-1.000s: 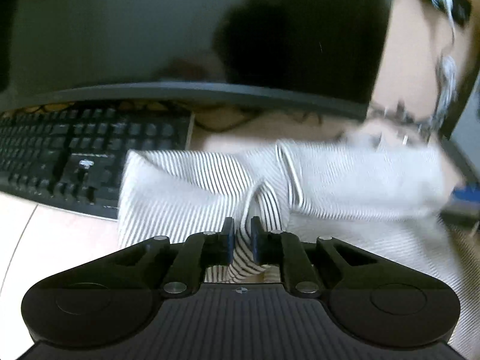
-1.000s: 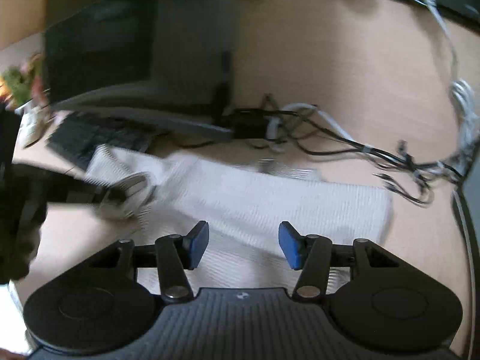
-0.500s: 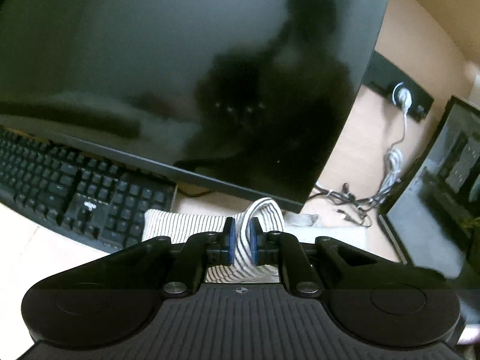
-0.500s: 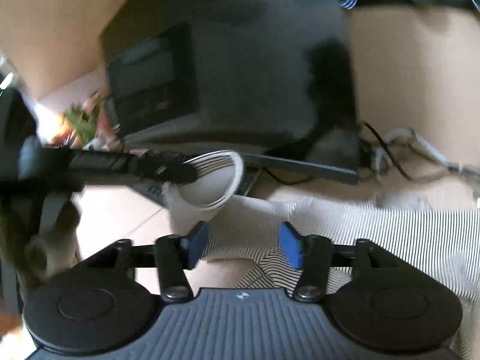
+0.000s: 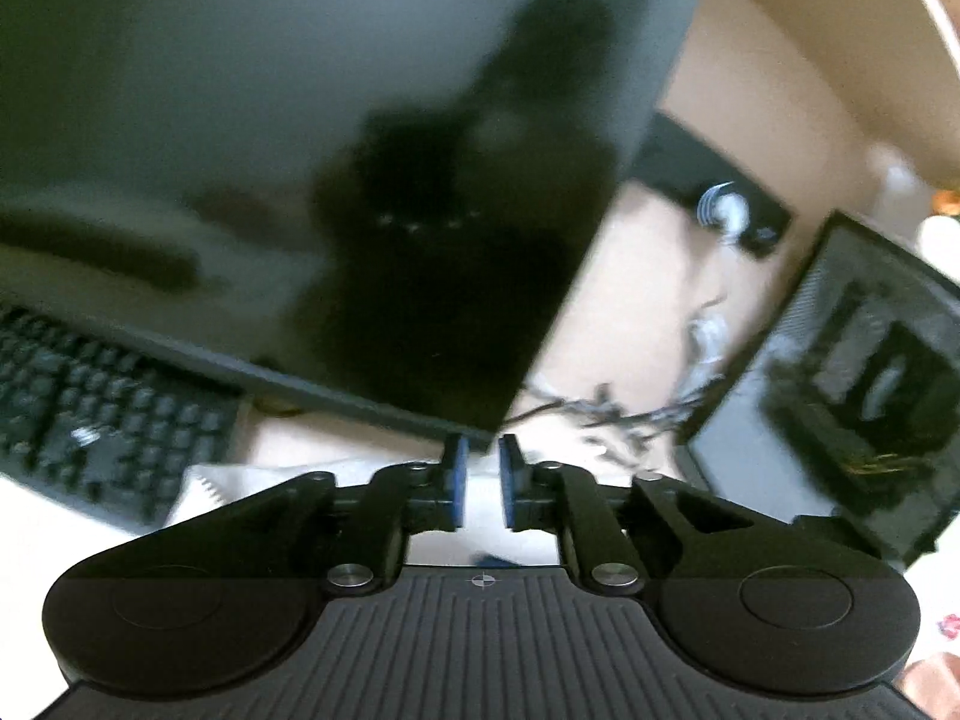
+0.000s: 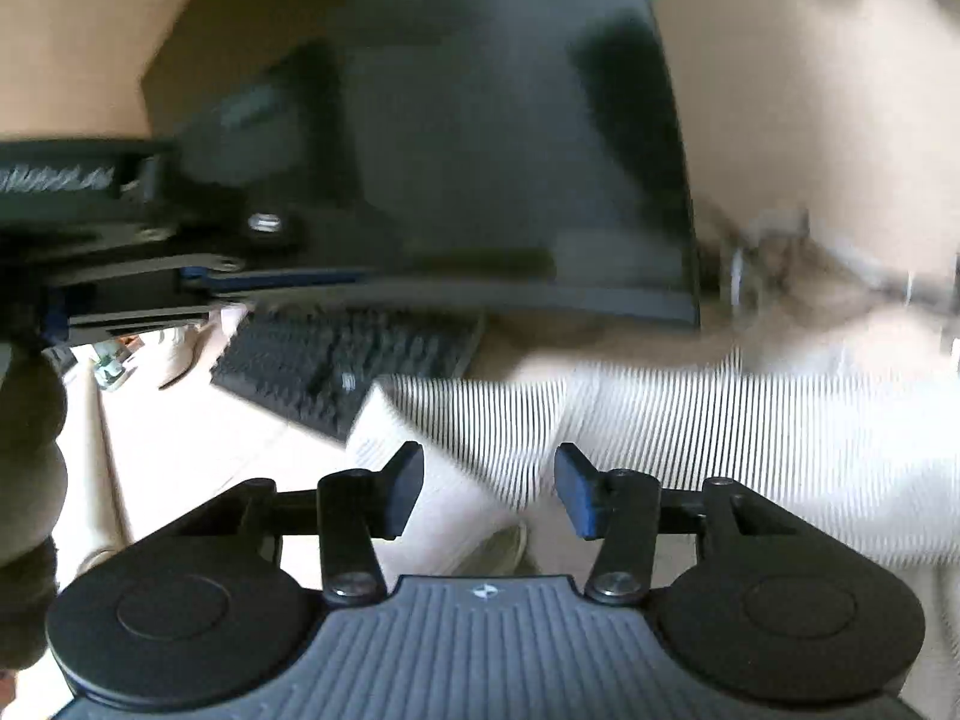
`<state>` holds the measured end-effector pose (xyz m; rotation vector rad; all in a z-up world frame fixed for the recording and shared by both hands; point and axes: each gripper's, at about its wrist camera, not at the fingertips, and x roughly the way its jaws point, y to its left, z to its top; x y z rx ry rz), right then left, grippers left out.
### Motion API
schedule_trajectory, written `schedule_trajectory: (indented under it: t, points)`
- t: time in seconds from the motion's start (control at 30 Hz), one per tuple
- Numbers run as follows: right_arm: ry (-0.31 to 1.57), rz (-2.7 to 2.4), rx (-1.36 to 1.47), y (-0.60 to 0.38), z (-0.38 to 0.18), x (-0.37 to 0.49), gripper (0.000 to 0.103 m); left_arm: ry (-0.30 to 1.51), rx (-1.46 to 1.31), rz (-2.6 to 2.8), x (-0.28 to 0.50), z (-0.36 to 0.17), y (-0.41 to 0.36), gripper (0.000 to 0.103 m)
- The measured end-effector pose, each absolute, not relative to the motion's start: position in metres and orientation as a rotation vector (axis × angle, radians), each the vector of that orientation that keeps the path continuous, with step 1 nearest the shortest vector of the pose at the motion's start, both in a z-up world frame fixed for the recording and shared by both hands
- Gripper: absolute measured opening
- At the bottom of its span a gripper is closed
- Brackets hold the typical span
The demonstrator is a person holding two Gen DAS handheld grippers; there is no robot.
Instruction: Fold clothes
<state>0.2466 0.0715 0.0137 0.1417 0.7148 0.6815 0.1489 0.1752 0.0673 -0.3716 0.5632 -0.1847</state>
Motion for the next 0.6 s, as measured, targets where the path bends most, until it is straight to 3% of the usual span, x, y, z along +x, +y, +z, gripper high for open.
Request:
schedule_trajectory:
  t: [0.1, 0.23, 0.3, 0.37, 0.43, 0.6]
  points:
    - [0.850, 0.670, 0.180, 0.078, -0.011, 0.251, 0.050, 0.612, -0.410, -0.143, 0.145, 0.055, 0.187, 0.024]
    - [0.946, 0.691, 0.179, 0.106, -0.036, 0.249, 0.045, 0.643, -0.428, -0.088, 0.136, 0.049, 0.198, 0.045]
    - [0.927, 0.702, 0.136, 0.118, -0.037, 0.245, 0.018, 0.648, -0.434, -0.065, 0.132, 0.049, 0.205, 0.055]
    - [0.891, 0.708, 0.119, 0.121, -0.031, 0.243, 0.006, 0.646, -0.445, -0.049, 0.129, 0.049, 0.213, 0.060]
    - [0.837, 0.711, 0.132, 0.115, -0.018, 0.243, 0.006, 0.640, -0.463, -0.038, 0.129, 0.049, 0.219, 0.073]
    - [0.652, 0.660, 0.144, 0.065, 0.039, 0.241, 0.005, 0.644, -0.504, -0.053, 0.141, 0.047, 0.217, 0.081]
